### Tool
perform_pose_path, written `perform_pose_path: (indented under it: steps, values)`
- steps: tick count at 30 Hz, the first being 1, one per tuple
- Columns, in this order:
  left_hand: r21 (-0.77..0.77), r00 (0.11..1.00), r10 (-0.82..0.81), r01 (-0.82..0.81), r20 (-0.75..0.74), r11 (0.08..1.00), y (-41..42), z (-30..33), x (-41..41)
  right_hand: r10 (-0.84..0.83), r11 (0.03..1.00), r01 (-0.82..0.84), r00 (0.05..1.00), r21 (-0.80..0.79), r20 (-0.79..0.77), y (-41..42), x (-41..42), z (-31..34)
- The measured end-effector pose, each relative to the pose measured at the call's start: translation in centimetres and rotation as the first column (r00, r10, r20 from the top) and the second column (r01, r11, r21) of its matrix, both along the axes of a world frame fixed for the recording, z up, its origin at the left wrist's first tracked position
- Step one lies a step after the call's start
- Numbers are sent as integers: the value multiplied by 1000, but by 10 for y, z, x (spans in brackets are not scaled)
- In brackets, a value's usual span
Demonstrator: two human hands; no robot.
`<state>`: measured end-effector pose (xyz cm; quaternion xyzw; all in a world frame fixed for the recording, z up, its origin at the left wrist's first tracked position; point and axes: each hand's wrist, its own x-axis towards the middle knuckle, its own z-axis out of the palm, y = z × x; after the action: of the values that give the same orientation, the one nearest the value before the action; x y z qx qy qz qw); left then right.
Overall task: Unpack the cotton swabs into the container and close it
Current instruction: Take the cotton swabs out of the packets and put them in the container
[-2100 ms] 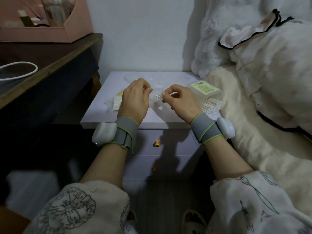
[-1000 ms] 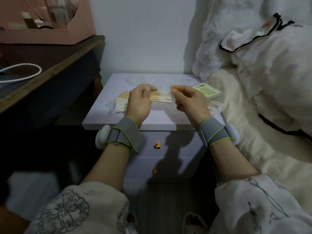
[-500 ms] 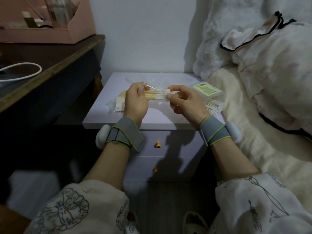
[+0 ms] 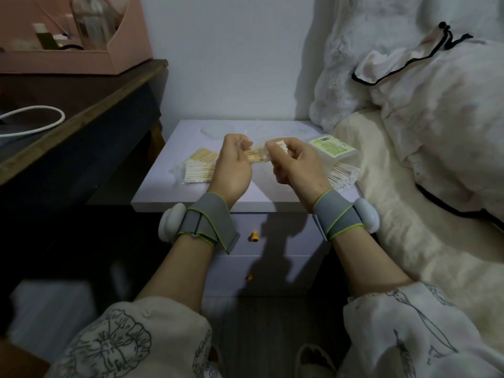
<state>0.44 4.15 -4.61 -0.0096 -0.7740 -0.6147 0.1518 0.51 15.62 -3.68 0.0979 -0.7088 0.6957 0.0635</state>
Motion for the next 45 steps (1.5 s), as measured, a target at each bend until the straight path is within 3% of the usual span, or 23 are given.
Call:
perform_pose_path:
  steps: [3, 6, 12, 17, 20, 25, 29, 31, 35, 38, 42, 45]
  values:
    - [-10, 999, -46, 46, 2, 999, 5, -1, 1, -230, 947, 258, 961, 191, -156, -4, -4, -2]
    - [41, 997, -70, 71, -25, 997, 13, 2, 2, -351, 888, 400, 908, 227, -226, -8, -4, 0]
    - [98, 994, -80, 88, -79, 991, 16, 7, 5, -422, 853, 462, 884, 241, -199, -5, -5, 5]
    - [157, 991, -111, 122, -79, 980, 18, 9, 5, -353, 828, 431, 898, 359, -263, 2, -2, 5]
    - [200, 993, -115, 121, -40, 972, 19, 12, 3, -358, 810, 456, 882, 368, -306, 5, -1, 6]
    - [280, 997, 4, -27, 82, 960, 21, 5, -8, -412, 749, 545, 829, 378, -379, 18, -1, 13]
    - [461, 984, 51, -126, 172, 879, 18, 4, -15, -477, 700, 611, 785, 370, -395, 41, -2, 20]
    - [468, 978, 25, -120, 205, 876, 22, 3, -18, -526, 668, 651, 756, 361, -389, 54, -2, 22]
    - [170, 980, 31, -65, 198, 983, 33, -8, -23, -622, 637, 714, 698, 290, -354, 72, -9, 18]
    - [-49, 989, 66, -60, 129, 997, 42, -13, -26, -660, 634, 730, 683, 255, -313, 88, -11, 13]
    - [-394, 984, 166, -127, 66, 910, 52, -15, -29, -698, 624, 741, 672, 249, -247, 106, -12, 4]
    - [-558, 966, 255, -227, -27, 798, 59, -13, -26, -718, 631, 747, 664, 208, -207, 113, -10, 0]
